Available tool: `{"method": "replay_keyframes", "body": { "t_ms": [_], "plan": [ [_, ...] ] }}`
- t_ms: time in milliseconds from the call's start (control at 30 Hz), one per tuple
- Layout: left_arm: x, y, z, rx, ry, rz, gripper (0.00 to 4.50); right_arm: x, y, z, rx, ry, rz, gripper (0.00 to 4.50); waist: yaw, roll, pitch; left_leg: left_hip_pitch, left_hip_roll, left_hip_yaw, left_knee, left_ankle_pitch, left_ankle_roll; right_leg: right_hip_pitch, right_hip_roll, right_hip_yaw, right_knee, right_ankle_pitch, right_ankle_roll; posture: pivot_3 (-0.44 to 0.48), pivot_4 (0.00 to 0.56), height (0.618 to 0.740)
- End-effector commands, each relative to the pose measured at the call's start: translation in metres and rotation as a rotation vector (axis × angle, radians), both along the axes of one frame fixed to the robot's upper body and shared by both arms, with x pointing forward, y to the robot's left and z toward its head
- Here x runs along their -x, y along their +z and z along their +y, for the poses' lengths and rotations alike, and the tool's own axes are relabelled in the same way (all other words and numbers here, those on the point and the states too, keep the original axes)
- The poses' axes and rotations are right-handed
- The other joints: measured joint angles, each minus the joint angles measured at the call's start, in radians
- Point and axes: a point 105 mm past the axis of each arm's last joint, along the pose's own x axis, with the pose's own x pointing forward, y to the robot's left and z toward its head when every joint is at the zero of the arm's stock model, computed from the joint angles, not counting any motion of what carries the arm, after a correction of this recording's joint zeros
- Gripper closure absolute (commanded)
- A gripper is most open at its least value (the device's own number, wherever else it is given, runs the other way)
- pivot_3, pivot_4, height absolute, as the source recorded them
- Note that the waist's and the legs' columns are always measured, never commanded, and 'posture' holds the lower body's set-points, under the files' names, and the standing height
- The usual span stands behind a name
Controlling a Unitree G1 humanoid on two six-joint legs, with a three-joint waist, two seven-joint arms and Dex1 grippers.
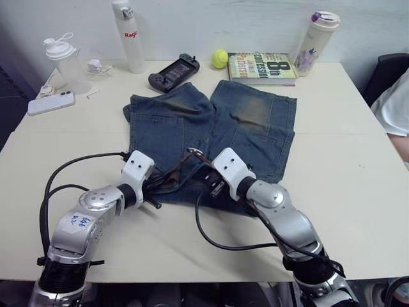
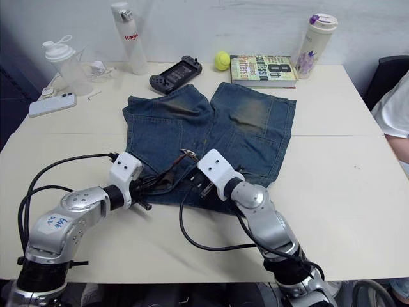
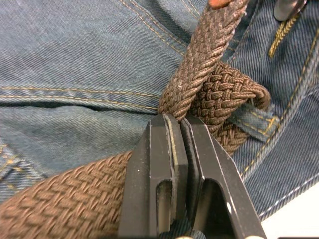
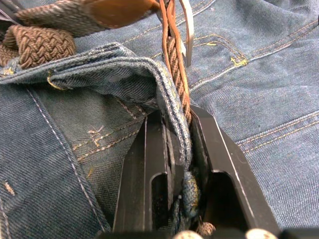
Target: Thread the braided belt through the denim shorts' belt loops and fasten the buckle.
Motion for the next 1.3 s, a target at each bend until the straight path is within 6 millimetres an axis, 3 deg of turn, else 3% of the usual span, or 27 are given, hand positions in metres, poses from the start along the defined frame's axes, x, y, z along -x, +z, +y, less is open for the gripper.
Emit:
{"method": "replay_keyframes", "body": {
  "t_ms": [33,400,767,1133,1300],
  "plan": [
    [0.006,-0.020,-0.010,0.009,-0.031,0.114,4.50,0.007,0.022,0.009,-0.035,0.045,-0.090,4.47,0.000,0.000,0.000,0.000,0.000,0.000,0.000,0.000,0.000,0.000,0.000,0.000,0.000,0.000,0.000,0.000,0.150,0.740],
    [0.011,-0.034,-0.013,0.015,0.025,0.226,4.50,0.006,0.023,0.009,-0.031,0.027,-0.108,4.47,0.012,0.001,-0.001,0.000,0.000,0.000,0.000,0.000,0.000,0.000,0.000,0.000,0.000,0.000,0.000,0.000,0.150,0.740],
    [-0.002,-0.025,-0.029,0.097,0.068,0.264,4.50,0.006,0.018,0.007,0.039,0.024,-0.139,4.47,0.027,0.002,-0.002,0.000,-0.001,0.000,0.001,0.001,0.000,0.001,0.000,0.000,0.001,0.000,0.000,0.000,0.150,0.740],
    [0.000,-0.027,-0.025,0.058,0.057,0.251,4.50,0.004,0.021,0.008,0.034,0.023,-0.148,4.47,0.024,0.002,-0.002,0.001,-0.001,0.000,0.001,0.001,-0.001,0.001,0.000,0.000,0.001,0.000,0.000,0.000,0.150,0.740],
    [-0.007,-0.021,-0.037,0.067,0.011,0.224,4.50,0.007,0.006,0.012,0.132,0.078,-0.117,4.47,0.030,0.002,-0.002,0.001,-0.002,-0.001,0.001,0.001,-0.001,0.002,-0.001,0.000,0.001,0.000,0.000,0.000,0.150,0.740]
  ]
}}
